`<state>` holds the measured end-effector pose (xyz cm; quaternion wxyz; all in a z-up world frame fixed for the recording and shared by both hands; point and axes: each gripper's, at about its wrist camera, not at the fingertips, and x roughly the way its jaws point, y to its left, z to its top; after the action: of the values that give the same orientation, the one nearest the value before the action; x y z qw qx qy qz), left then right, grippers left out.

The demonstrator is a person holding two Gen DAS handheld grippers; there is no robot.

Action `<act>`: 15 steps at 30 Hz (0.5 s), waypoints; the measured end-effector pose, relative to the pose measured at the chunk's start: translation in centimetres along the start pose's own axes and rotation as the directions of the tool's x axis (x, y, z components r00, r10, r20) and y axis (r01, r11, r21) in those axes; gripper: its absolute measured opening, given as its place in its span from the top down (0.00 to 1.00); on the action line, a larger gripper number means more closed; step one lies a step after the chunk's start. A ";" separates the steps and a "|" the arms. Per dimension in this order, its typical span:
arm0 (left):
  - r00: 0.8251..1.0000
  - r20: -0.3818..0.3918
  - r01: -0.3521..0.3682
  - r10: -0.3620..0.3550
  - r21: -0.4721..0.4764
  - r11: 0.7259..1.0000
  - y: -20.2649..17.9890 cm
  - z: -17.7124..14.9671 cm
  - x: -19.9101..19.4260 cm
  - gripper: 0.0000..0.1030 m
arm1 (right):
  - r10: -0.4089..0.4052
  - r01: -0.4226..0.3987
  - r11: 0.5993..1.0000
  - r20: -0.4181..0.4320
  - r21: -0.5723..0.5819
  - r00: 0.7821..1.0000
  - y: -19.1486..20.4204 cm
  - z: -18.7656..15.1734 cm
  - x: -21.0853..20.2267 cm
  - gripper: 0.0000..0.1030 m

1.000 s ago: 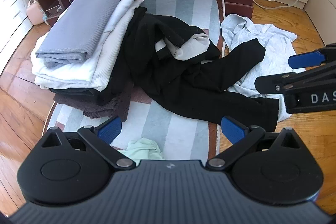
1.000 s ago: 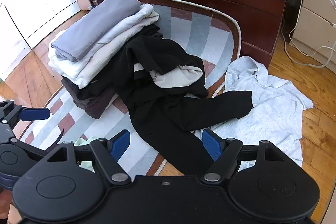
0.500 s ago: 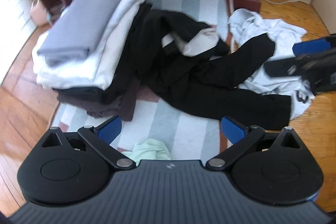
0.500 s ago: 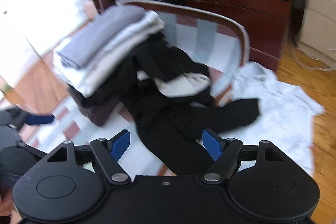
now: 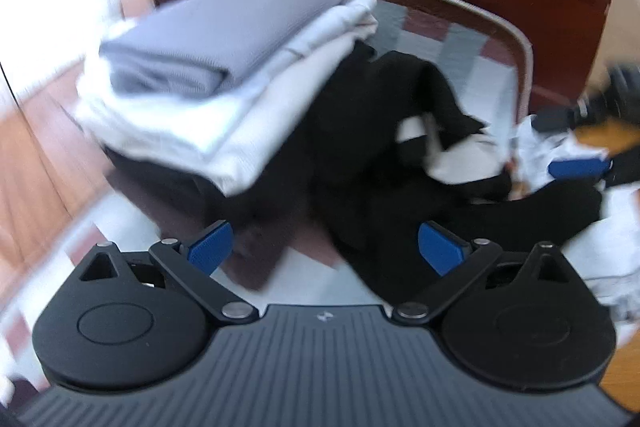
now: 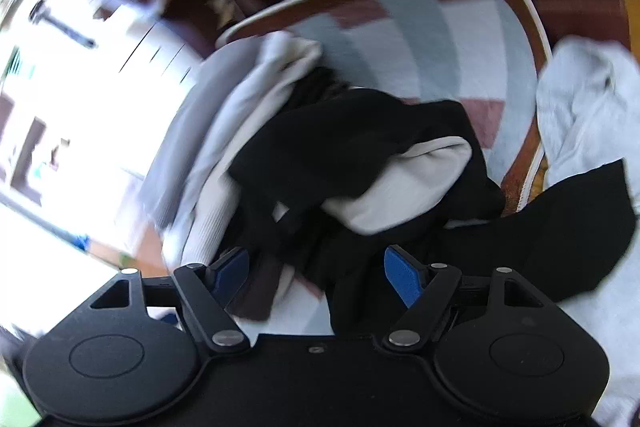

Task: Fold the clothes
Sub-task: 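Grasp the black garment with both grippers from the pile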

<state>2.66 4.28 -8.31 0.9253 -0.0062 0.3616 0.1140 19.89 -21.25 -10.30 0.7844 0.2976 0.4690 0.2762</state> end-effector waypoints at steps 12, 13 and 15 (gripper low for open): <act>0.992 -0.054 0.109 -0.113 -0.064 0.992 -0.2 -0.6 11.2 0.32 | -0.108 0.105 0.991 0.026 0.081 0.994 -6.2 9.7 11.6 0.53; 0.989 -0.053 0.135 -0.138 -0.064 0.989 -0.3 -0.6 11.9 0.31 | -0.105 0.105 0.991 -0.002 0.087 0.994 -6.4 9.7 12.5 0.53; 0.982 -0.046 0.178 -0.181 -0.063 0.982 -0.4 -0.6 13.2 0.28 | -0.096 0.101 0.990 -0.058 0.096 0.994 -6.8 9.5 14.3 0.56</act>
<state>11.80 6.52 -17.61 0.9216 -0.0688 0.3800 0.0402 35.34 -17.63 -19.78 0.7686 0.3049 0.5170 0.2214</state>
